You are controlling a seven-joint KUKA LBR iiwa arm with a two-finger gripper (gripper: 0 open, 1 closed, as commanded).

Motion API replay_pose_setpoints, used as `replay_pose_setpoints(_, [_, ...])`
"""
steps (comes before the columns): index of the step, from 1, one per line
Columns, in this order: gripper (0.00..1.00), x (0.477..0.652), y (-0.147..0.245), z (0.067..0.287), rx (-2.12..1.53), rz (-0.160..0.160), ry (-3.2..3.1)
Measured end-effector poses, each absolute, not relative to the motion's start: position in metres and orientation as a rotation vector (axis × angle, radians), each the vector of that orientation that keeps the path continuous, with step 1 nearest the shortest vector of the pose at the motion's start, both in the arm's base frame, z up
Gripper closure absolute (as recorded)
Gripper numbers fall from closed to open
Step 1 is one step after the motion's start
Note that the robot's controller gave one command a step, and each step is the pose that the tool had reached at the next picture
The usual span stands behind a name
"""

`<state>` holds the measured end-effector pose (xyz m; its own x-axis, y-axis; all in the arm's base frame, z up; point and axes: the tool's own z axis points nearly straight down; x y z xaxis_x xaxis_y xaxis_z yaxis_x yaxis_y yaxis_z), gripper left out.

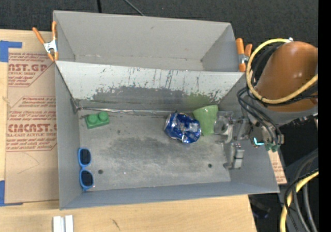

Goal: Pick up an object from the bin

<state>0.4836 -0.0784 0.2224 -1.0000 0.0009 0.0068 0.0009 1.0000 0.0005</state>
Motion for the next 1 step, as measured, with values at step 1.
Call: replay_pose_setpoints(1, [0.0, 0.5843, -0.0232, 0.0719, 0.308, 0.005, -3.143])
